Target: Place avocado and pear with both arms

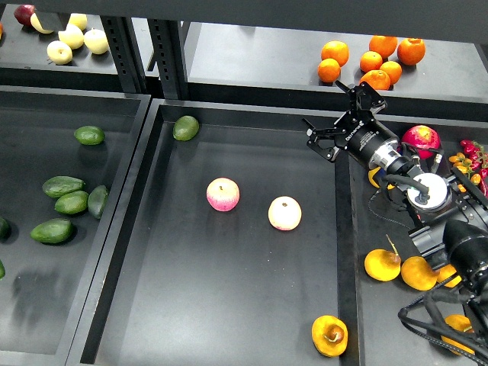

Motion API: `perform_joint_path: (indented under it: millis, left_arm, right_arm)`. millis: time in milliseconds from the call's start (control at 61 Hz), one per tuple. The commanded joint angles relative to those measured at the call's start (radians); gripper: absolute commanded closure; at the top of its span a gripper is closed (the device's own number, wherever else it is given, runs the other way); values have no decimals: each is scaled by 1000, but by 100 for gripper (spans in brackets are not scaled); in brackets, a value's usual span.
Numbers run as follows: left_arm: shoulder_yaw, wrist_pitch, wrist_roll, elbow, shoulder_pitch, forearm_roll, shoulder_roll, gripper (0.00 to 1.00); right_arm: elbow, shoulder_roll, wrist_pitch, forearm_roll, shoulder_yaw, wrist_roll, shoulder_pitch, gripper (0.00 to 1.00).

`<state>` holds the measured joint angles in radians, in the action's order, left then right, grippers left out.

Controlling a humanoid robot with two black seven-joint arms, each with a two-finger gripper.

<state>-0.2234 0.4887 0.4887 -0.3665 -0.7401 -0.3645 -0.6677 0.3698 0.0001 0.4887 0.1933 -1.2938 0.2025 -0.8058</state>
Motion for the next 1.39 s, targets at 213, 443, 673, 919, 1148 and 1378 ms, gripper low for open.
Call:
perform_joint_path:
  millis: [213,443,673,919,1148,1378]
  left_arm:
    - [1,0,0,24,8,-1,28,55]
    - [1,0,0,26,8,-1,34,44]
    - [1,0,0,32,8,-2,37,30]
    - [3,0,0,32,7,-2,34,23]
    - [3,0,0,24,1,-5,20,18]
    - [3,0,0,21,-67,-4,11,18]
  right_arm:
    - [0,0,0,1,1,0,0,0]
    - [0,0,0,1,1,0,0,0]
    - [0,0,0,1,1,0,-1,0]
    - [0,0,0,1,1,0,-1,0]
    - [0,0,0,0,-1,0,0,0]
    - [0,0,0,1,1,1,0,0]
